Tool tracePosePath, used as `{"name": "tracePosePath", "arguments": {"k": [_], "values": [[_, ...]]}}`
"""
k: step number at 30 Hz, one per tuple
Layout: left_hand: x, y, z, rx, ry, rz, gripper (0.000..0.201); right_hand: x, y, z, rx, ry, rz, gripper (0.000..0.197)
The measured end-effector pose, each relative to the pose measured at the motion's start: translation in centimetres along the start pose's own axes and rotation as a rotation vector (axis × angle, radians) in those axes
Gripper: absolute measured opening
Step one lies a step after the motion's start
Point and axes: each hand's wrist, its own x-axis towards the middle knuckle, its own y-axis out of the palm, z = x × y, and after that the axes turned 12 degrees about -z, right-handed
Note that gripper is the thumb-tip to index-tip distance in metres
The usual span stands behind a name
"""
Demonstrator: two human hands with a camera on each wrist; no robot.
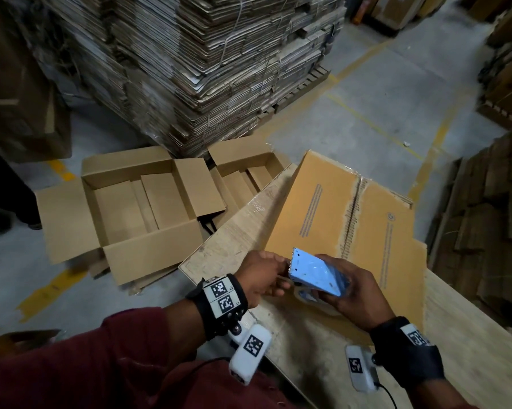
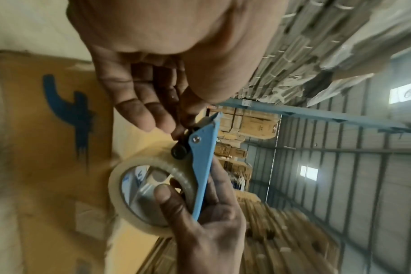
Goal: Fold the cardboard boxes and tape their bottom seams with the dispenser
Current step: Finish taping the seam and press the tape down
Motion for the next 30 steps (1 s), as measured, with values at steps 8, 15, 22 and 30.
{"name": "tracePosePath", "arguments": {"k": [8,15,22,30], "values": [[1.8,-2.5,-2.0,0.143,0.092,-0.121,0.016,1.9,-0.4,4.6,-0.605,-0.317,0.323,0.067],[2.5,-4.5,-0.5,0.162,0.029,-0.129,0.015,0.8,0.1,4.2,-0.683,-0.392,0.341,0.067],[2.9,-5.0,-0.3,0.12,0.027,-0.099,0.004,0.0,-0.9,4.3,-0.69,-0.373,0.34,0.065],[3.8,-4.3,-1.4,0.182,0.073,-0.107,0.007,-0.5,-1.7,4.2,-0.723,-0.352,0.269,0.062]]}}
